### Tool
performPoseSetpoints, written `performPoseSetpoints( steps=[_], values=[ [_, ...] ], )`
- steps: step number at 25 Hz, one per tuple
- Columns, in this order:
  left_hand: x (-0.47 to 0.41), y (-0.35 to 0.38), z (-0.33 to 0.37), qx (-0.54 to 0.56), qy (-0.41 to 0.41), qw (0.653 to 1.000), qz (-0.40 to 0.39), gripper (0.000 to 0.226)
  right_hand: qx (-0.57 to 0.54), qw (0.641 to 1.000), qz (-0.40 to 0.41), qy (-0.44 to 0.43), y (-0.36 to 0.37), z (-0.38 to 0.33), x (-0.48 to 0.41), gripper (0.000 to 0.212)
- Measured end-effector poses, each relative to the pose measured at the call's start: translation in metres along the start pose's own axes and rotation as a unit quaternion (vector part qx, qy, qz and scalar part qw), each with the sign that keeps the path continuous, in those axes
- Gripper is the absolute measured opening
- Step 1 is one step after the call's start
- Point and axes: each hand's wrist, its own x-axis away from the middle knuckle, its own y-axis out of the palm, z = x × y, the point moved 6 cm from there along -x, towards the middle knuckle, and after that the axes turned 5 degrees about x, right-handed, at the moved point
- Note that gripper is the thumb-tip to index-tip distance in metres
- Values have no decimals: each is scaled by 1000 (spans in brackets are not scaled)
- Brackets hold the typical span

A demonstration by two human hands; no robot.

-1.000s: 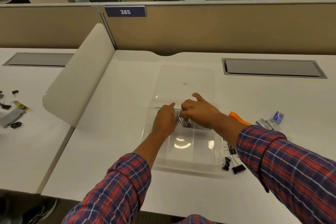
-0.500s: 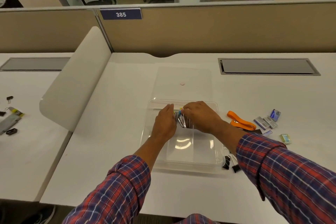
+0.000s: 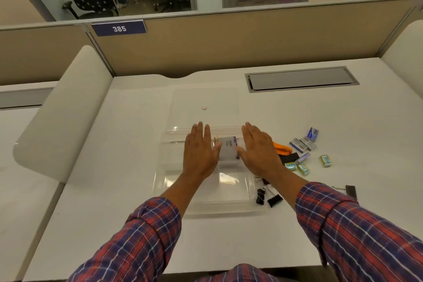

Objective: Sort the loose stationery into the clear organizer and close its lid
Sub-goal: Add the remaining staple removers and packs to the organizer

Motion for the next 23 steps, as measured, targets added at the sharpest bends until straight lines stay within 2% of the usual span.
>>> performPoseSetpoints(
  steps=[10, 19, 23],
  values=[
    [-9, 45, 125, -49, 95, 994, -37, 75, 21, 998, -4, 63, -22, 114, 53, 70],
    [-15, 107, 208, -14, 119, 985, -123, 68, -5, 991, -19, 134, -21, 224, 84, 68],
    [-25, 123, 233, -7, 154, 977, -148, 65, -9, 994, -51, 101, -17, 249, 74, 63]
  ],
)
